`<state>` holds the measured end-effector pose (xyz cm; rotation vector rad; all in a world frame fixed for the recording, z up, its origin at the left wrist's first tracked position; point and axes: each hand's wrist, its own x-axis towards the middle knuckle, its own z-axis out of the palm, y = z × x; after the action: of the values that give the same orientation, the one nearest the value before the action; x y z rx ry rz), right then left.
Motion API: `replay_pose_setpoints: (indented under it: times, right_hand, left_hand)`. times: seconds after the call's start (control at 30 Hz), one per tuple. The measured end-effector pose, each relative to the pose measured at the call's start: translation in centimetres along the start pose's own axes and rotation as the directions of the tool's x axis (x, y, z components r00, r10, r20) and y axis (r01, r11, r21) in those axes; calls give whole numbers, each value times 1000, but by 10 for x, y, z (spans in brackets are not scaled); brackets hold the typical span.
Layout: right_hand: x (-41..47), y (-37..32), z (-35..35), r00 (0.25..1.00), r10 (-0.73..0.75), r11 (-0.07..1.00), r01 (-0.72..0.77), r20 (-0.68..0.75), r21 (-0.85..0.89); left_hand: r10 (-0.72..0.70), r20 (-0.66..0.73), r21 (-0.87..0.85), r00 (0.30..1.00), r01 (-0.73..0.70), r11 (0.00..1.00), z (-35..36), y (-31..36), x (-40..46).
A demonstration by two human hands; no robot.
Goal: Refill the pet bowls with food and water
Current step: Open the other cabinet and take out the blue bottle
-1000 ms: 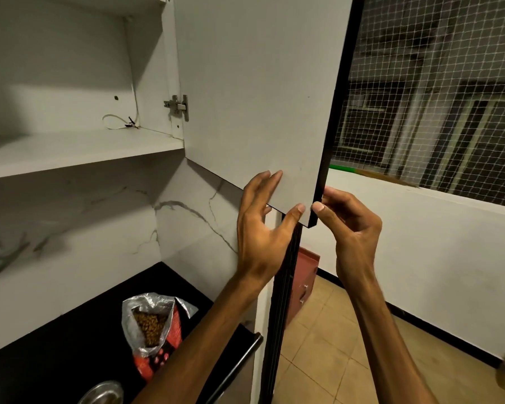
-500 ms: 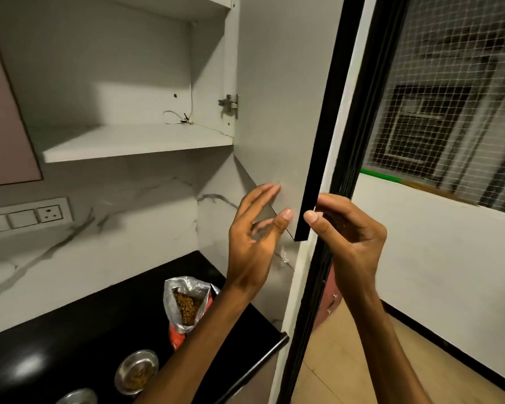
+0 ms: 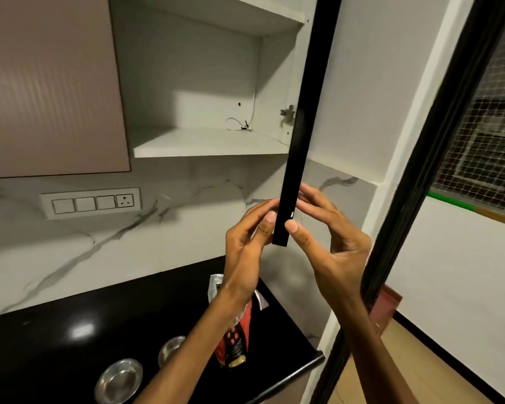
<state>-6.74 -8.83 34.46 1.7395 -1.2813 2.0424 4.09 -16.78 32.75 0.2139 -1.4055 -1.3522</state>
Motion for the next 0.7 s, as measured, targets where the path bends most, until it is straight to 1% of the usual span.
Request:
replay_pose_setpoints:
  times: [0.2,0.37,0.5,0.6,0.7]
  right_hand:
    - [5,8,38,996,-26,1000,26,80,8]
    - [9,18,69,988,-78,995,84,135,-46]
    - [11,29,96,986,-109,990,119,128,-71]
    - [15,37,114,984,-136,989,141,113,-37]
    - [18,46,132,984,-151,988,153,95,-14]
  left_hand:
    - [-31,-81,-10,996,31,999,-29,6,2]
    - [-121,-169,-78,978,109,991,-54,8,9]
    - [-177,-231,-133,957,149,980,-69,13,17]
    - [-209,-244,-214,947,158,964,-77,16,25]
    - [-250,-290,-289,924,164,943,-87,15,32]
